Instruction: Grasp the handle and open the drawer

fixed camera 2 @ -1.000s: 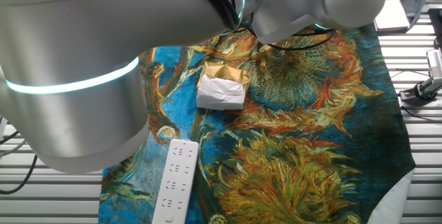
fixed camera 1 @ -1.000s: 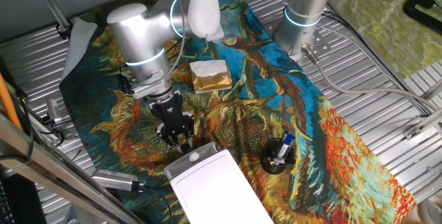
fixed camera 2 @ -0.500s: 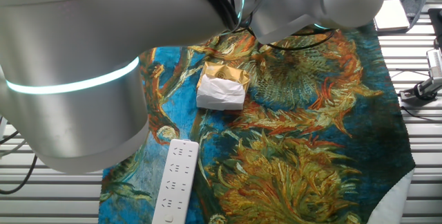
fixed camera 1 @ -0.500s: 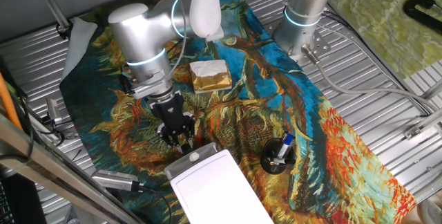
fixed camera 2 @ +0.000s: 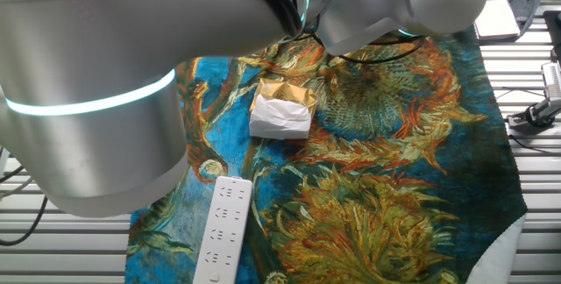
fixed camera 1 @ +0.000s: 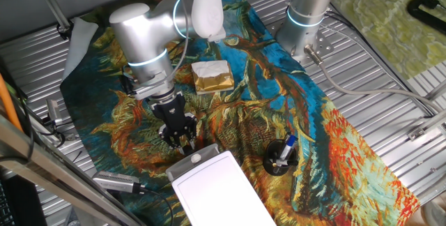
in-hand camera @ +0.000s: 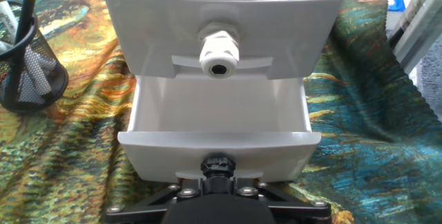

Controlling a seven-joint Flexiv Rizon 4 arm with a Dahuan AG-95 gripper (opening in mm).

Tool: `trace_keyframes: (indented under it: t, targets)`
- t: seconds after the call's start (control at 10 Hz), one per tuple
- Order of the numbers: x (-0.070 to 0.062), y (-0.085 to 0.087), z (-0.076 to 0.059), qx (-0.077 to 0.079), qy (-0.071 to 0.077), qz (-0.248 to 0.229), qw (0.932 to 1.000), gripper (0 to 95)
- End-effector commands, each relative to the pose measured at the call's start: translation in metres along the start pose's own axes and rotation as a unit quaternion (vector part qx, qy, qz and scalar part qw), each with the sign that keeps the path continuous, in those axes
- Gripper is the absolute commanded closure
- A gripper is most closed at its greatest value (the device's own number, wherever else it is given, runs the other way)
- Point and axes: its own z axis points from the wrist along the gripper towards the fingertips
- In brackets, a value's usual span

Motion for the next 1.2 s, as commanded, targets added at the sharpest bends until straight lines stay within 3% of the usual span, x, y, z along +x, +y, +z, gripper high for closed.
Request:
trace_keyframes:
  t: [0.1,1.2]
  targets:
    - [-0.0001,0.0001,0.0001,0.001,0.003,0.001,1.0000,95.0]
    - [0.0038,0.0002,-0.0023,0.000,-0.001,-0.007,1.0000,95.0]
